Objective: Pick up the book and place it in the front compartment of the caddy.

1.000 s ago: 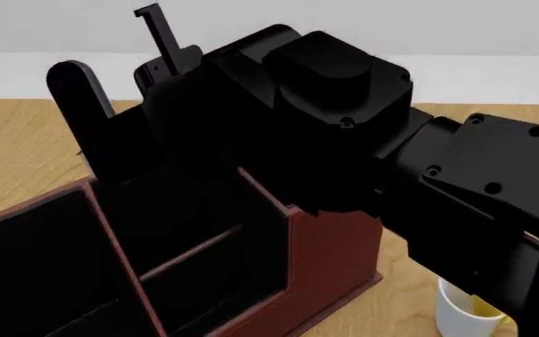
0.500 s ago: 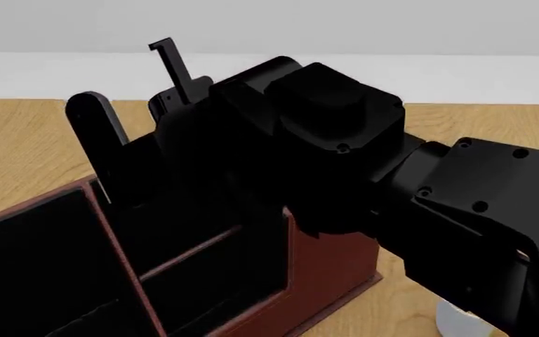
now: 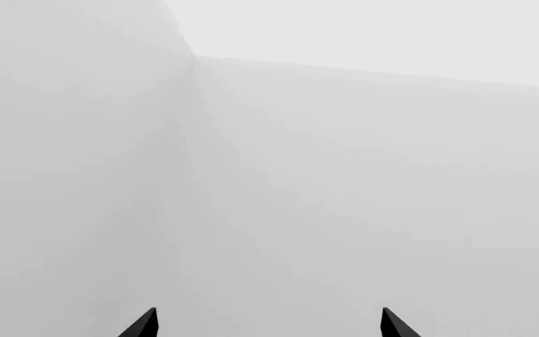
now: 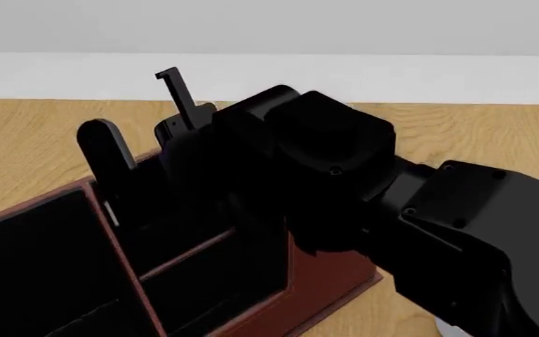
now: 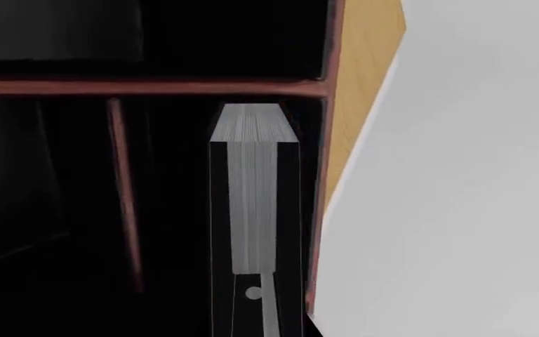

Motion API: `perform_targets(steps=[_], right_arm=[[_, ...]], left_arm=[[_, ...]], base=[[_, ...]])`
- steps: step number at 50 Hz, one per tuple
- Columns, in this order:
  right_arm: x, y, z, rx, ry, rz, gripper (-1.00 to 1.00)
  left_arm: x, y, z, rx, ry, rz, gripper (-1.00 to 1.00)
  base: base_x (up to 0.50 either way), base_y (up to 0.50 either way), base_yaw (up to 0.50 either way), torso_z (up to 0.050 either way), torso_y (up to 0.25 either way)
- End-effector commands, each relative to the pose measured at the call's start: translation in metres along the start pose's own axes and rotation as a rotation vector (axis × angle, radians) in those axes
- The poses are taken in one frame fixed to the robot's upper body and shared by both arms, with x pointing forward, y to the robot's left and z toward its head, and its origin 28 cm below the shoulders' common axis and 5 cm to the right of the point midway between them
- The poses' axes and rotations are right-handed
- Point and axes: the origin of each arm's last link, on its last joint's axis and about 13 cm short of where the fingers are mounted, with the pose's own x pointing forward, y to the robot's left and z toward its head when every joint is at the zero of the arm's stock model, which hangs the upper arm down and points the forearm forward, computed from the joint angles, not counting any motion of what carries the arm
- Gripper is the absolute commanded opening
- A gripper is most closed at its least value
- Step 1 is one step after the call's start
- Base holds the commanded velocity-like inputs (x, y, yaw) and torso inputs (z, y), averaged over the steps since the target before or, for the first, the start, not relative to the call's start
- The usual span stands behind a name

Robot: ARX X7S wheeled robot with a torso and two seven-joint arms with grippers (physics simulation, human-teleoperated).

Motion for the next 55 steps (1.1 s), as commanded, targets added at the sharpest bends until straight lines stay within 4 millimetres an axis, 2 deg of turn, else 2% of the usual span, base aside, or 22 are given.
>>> perform_targets(steps=[1, 14, 36, 55], right_arm=[[0.002, -0.001, -0.003, -0.038, 0.025, -0.024, -1.00], [0.012, 0.006, -0.013, -0.016, 0.042, -0.013, -1.00], [0.037, 0.007, -0.015, -0.023, 0.026, -0.008, -1.00], [0.053, 0.024, -0.015, -0.026, 0.025, 0.024, -1.00]], left_arm=[[0.000, 0.000, 0.000, -0.001, -0.002, 0.002, 1.00], [0.001, 0.001, 0.000, -0.001, -0.002, 0.004, 1.00], [0.000, 0.002, 0.001, -0.001, -0.007, 0.012, 1.00], [-0.002, 0.004, 0.003, -0.001, -0.009, 0.017, 1.00]], base=[[0.00, 0.00, 0.00, 0.000, 0.000], [0.00, 0.00, 0.00, 0.000, 0.002], [0.00, 0.00, 0.00, 0.000, 0.001], [0.00, 0.00, 0.00, 0.001, 0.001]])
